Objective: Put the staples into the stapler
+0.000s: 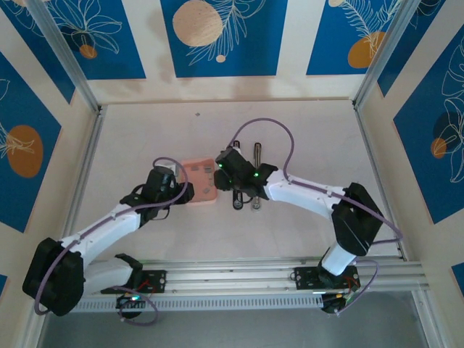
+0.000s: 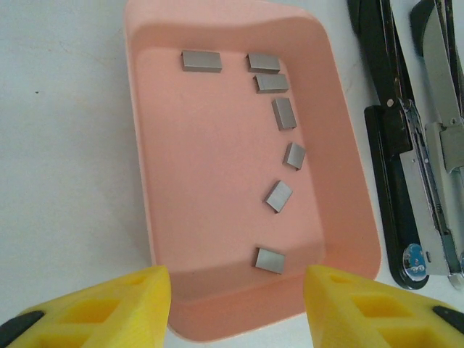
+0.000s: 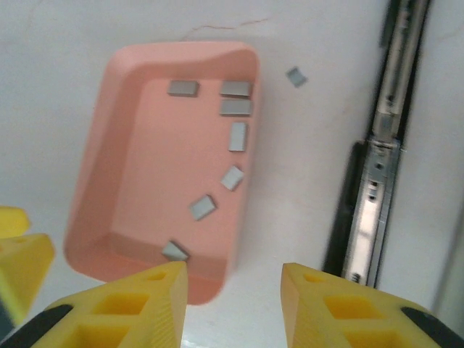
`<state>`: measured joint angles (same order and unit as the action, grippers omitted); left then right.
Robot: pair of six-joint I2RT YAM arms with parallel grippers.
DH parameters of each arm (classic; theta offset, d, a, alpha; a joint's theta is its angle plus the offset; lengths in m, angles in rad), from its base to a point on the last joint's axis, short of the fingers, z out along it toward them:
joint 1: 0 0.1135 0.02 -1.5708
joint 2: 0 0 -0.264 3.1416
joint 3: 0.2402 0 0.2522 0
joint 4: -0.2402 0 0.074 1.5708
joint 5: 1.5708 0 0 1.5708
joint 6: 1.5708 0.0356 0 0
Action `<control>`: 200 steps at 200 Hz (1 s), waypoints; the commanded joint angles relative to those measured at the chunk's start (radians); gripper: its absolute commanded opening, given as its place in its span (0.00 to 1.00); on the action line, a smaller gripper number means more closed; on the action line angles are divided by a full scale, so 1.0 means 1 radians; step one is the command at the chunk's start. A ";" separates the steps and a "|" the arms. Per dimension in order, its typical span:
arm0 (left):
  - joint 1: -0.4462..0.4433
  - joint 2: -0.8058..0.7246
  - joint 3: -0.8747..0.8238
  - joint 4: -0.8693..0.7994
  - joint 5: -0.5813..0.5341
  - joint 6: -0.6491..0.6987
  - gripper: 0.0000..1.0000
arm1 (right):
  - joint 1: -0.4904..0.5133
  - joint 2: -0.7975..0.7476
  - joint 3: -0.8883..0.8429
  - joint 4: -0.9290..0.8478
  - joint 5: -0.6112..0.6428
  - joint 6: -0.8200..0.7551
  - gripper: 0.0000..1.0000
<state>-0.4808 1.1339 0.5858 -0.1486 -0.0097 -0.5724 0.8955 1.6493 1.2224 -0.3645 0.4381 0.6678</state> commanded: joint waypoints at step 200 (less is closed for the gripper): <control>-0.007 0.718 0.678 -0.500 0.159 0.465 0.38 | -0.310 -0.068 -0.047 -0.081 -0.229 0.040 0.40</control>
<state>-0.4786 1.8088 1.2392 -0.6258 0.1307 -0.1459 0.6044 1.5742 1.1492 -0.4145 0.2520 0.7151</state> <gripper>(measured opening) 0.380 0.396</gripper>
